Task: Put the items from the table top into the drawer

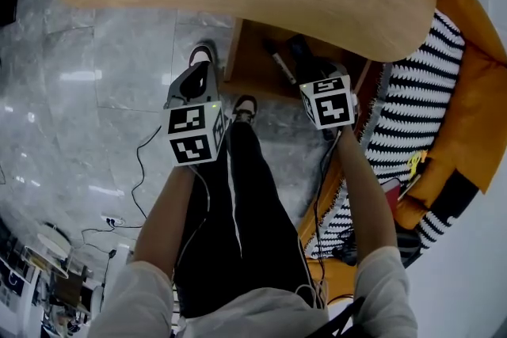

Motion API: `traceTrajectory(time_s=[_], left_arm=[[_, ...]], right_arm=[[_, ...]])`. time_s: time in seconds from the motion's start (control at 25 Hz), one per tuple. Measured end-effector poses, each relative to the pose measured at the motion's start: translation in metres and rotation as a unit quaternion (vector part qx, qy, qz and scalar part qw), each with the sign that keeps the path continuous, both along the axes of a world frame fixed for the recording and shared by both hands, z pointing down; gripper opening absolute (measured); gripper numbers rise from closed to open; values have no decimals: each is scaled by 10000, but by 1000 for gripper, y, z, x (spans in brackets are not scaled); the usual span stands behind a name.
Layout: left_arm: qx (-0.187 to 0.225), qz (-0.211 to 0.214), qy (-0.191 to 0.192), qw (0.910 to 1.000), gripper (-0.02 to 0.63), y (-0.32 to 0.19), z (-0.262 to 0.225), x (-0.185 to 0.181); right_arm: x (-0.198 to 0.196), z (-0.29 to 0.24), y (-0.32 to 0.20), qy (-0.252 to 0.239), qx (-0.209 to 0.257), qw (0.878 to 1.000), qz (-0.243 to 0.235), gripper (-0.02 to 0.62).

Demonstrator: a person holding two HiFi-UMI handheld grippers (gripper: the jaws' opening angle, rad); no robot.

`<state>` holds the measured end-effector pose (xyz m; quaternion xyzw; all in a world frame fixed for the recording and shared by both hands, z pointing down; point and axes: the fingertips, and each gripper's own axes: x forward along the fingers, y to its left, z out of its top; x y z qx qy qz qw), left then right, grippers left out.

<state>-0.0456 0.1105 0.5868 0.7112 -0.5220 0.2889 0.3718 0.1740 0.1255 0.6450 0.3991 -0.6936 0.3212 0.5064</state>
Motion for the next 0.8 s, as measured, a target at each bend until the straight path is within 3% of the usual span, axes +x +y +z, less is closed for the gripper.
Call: traceTrajectory(time_s=[0.4,0.8], left_arm=[[57,-68,22,10000,11,-7,-18,0],[47,-208,74,9997,11,-26,-34,-16]], right_arm=[[9,-30,0,-85,92,9998,127,210],[-35,-78,-20,-505,314,9979,236,218]])
